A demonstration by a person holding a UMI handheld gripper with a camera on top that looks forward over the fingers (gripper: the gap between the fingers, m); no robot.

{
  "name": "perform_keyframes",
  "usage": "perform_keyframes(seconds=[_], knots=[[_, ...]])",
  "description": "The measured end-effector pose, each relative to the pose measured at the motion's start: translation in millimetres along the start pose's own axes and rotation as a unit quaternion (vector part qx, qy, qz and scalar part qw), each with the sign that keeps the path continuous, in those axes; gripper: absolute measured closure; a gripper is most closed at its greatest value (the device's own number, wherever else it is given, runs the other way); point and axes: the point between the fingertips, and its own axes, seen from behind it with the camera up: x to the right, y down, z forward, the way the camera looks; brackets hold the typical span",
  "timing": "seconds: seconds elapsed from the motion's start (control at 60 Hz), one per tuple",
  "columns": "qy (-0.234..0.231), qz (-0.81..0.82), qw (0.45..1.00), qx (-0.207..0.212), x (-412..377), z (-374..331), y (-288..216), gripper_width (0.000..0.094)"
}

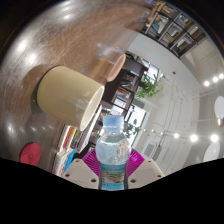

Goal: Pour water

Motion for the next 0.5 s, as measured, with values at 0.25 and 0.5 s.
perform_keyframes(seconds=[0.25,0.5], knots=[[-0.001,0.415,0.909,-0.032,45.0,-12.5,50.2,0.0652],[-0.026,0.747,0.662,-0.056,27.7,-20.5,85.4,0.0651]])
